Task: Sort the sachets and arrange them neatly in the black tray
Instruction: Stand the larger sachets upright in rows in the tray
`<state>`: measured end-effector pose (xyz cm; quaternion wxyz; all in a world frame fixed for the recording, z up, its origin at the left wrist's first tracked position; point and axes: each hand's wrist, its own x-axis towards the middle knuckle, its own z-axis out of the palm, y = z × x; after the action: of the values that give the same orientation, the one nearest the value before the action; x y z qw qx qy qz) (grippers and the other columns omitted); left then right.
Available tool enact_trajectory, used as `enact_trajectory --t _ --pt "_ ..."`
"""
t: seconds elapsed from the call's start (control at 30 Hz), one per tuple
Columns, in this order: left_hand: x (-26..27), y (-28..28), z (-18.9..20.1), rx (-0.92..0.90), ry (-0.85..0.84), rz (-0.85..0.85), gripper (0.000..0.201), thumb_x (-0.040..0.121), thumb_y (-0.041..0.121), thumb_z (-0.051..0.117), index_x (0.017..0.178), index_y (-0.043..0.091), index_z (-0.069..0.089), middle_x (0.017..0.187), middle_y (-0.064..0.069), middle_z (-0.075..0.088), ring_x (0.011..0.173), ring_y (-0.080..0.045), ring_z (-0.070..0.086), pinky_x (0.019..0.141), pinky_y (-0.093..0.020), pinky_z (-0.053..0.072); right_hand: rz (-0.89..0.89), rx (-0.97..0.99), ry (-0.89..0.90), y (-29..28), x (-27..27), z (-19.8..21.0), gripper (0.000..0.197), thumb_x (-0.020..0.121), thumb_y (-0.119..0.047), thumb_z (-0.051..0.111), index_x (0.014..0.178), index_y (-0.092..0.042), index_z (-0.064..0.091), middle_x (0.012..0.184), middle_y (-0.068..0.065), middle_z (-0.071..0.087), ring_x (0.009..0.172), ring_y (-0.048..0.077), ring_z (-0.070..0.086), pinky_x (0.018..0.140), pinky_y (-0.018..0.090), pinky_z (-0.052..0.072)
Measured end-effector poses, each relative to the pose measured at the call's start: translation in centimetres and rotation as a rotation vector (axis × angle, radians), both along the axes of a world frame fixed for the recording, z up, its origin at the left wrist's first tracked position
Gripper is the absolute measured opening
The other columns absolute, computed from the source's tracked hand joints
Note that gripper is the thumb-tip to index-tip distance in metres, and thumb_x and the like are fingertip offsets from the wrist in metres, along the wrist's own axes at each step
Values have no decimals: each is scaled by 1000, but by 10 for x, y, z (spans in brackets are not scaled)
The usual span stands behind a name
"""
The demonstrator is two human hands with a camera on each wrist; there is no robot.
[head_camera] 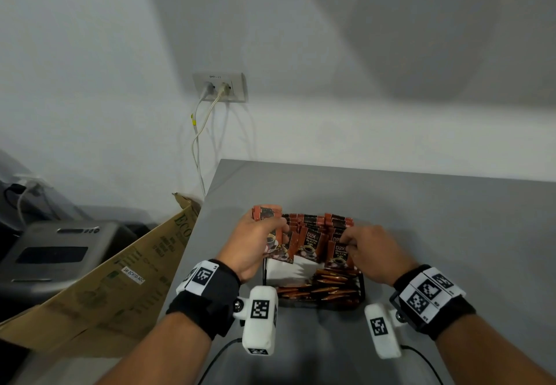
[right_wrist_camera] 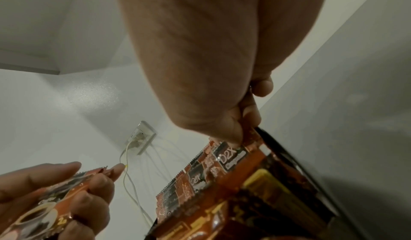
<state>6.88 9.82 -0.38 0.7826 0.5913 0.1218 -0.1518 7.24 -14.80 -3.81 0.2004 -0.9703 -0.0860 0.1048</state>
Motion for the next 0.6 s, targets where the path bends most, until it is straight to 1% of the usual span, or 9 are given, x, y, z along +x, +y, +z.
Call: enact_trajectory --t 0.07,0.17,0.2,0.3,0.37,0.43,0.5,0.53,0.6 --pt "0 -1 -2 3 1 1 28 91 2 61 119 6 60 81 -11 67 73 -24 63 65 -35 51 -1 -4 -14 0 0 -1 22 99 -13 54 113 -21 70 104 -2 72 87 11 66 78 23 54" --pt "-1 -2 -3 -6 -6 -25 24 92 2 60 115 4 60 79 -11 67 70 -23 63 69 -38 50 1 17 -46 -1 1 -3 21 98 -12 55 109 -21 71 102 -4 67 86 9 62 74 18 48" --pt "-1 -3 -3 -16 -5 -32 22 91 0 59 113 3 60 79 -11 67 68 -23 63 67 -38 51 3 21 -65 -2 1 -5 20 97 -12 57 108 -22 71 101 -5 65 87 8 60 75 18 48" --pt "-2 -2 -1 -73 20 -44 31 85 -8 51 113 2 59 82 -16 66 66 -26 63 61 -34 54 -2 9 -137 -3 0 -11 17 93 -14 63 104 -23 71 104 -6 63 97 10 55 89 27 49" --pt "-1 -1 -3 -81 32 -63 39 80 -12 43 114 1 57 83 -19 65 66 -29 64 63 -37 53 -5 -6 -182 -3 -1 -14 17 91 -13 66 104 -22 72 103 -6 64 98 9 51 90 26 46" --pt "-1 -1 -4 -58 16 -70 42 78 -16 39 112 1 57 83 -21 64 69 -32 65 69 -41 52 1 -16 -219 -3 -1 -15 18 88 -12 69 104 -21 72 102 -6 65 98 10 49 90 27 45" --pt "-1 -3 -5 -12 -20 -90 40 78 -19 44 111 0 58 85 -22 65 76 -33 66 76 -44 52 -13 2 -250 -1 -1 -11 16 87 -15 72 103 -20 72 100 -7 65 100 12 52 92 29 47" --pt "0 -4 -5 21 -42 -91 39 79 -20 48 111 -1 60 88 -21 66 79 -33 66 78 -43 53 -32 35 -263 0 -1 -8 16 87 -17 73 103 -20 72 98 -8 64 99 12 53 91 29 48" --pt "1 -8 -6 66 -65 -84 42 78 -24 55 113 -3 61 95 -21 67 86 -33 66 78 -41 55 -89 196 -263 4 0 8 17 87 -22 75 103 -23 73 93 -12 64 92 8 59 85 27 51"
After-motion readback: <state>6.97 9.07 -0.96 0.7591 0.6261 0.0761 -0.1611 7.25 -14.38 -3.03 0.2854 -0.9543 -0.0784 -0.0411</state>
